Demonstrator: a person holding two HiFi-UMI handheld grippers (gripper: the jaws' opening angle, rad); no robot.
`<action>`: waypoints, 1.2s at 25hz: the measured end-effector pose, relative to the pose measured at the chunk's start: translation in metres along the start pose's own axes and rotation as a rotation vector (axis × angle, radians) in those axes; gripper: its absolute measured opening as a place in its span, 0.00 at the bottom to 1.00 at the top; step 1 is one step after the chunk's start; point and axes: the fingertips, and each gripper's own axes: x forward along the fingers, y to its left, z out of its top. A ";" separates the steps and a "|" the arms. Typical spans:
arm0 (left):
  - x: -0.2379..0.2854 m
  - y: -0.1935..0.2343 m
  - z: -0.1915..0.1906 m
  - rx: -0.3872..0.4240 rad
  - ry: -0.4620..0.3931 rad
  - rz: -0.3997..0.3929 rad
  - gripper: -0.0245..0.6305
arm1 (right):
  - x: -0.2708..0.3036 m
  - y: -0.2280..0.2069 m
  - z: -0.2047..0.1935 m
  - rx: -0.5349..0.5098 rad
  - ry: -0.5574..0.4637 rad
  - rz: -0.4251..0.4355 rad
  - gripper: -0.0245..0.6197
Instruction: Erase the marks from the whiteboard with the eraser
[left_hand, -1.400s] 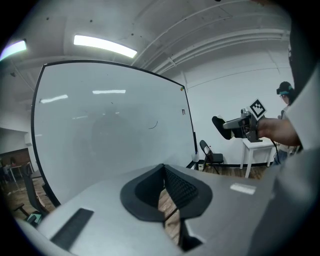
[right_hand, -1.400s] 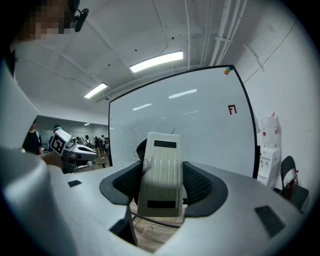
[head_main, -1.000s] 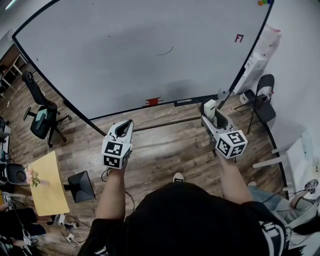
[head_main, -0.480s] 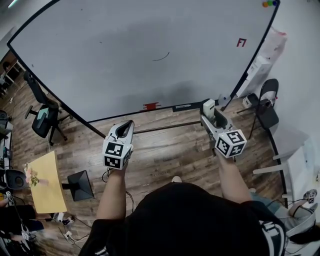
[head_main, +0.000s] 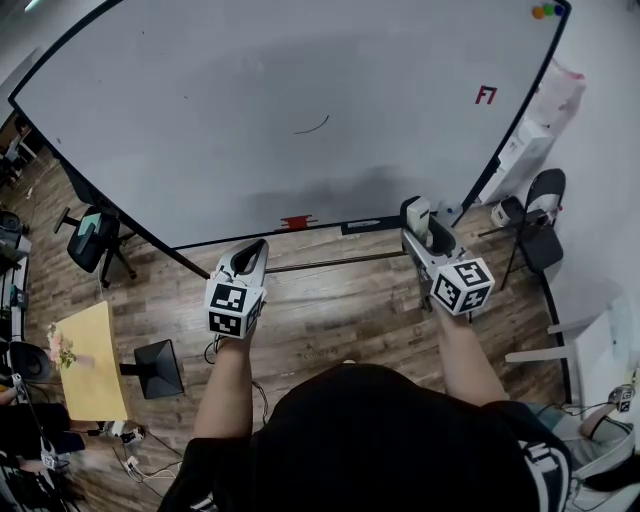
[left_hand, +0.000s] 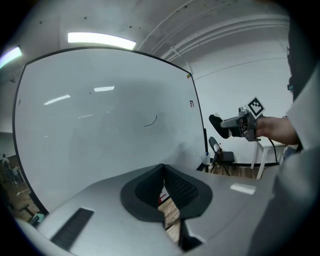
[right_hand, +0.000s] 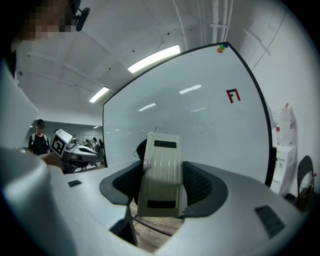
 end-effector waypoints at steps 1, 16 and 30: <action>0.003 -0.001 0.001 -0.001 0.001 0.004 0.05 | 0.002 -0.004 0.000 0.001 0.001 0.004 0.43; 0.015 -0.009 0.008 -0.001 -0.004 0.041 0.05 | 0.014 -0.031 0.003 -0.001 -0.001 0.006 0.43; 0.009 -0.019 0.006 -0.004 -0.005 0.038 0.05 | 0.000 -0.034 -0.003 0.004 0.023 -0.010 0.43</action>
